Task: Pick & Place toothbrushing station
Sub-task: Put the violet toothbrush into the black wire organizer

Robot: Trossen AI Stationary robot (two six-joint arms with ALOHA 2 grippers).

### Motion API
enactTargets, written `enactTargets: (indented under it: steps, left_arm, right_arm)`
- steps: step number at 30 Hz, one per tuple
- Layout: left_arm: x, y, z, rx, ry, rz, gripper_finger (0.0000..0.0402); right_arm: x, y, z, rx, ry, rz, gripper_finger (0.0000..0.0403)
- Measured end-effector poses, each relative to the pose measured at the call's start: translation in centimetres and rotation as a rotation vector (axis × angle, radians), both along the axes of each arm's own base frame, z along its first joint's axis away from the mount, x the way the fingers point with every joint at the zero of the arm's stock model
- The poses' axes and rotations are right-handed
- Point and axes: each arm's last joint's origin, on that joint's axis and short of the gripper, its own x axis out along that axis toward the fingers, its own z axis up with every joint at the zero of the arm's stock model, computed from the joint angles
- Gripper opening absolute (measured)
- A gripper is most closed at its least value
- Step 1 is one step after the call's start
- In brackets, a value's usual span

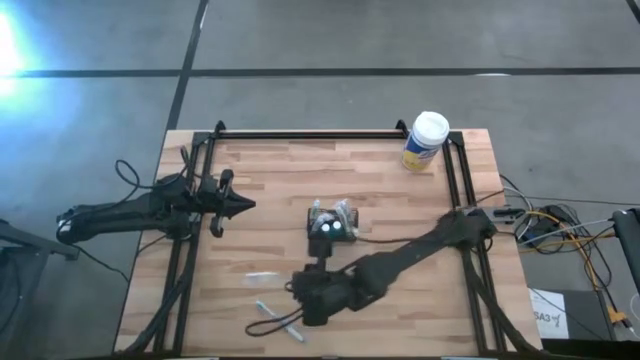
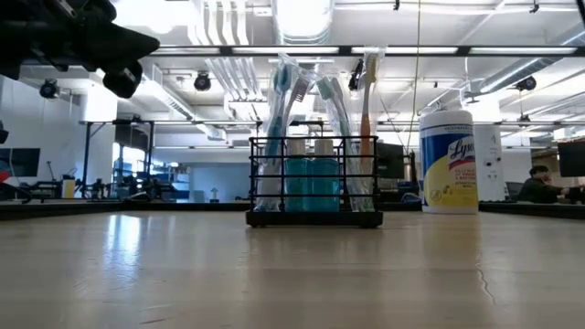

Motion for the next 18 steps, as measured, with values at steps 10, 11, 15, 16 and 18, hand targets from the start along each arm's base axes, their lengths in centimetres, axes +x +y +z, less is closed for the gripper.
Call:
enactTargets:
  steps: [10, 11, 15, 16, 18]
  left_arm:
    - [0.0, 0.0, -0.1, 0.038, 0.009, -0.002, 0.0014]
    - [0.0, 0.0, -0.1, 0.047, 0.009, -0.002, 0.0014]
    - [0.0, 0.0, -0.1, 0.069, 0.009, 0.006, 0.0014]
    - [0.0, 0.0, -0.1, 0.075, 0.009, 0.009, 0.0014]
    - [0.0, 0.1, -0.2, 0.094, 0.012, 0.012, 0.0014]
  right_arm:
    - [-8.3, -2.1, 5.4, -0.121, -0.173, 0.008, 0.0018]
    - [-9.1, -2.3, 5.2, -0.119, -0.195, 0.021, 0.0018]
    - [-12.0, -3.7, 3.9, -0.074, -0.304, 0.09, 0.0018]
    - [-12.5, -4.1, 3.4, -0.057, -0.338, 0.123, 0.0018]
    - [-13.3, -4.8, 2.0, -0.024, -0.418, 0.194, 0.0018]
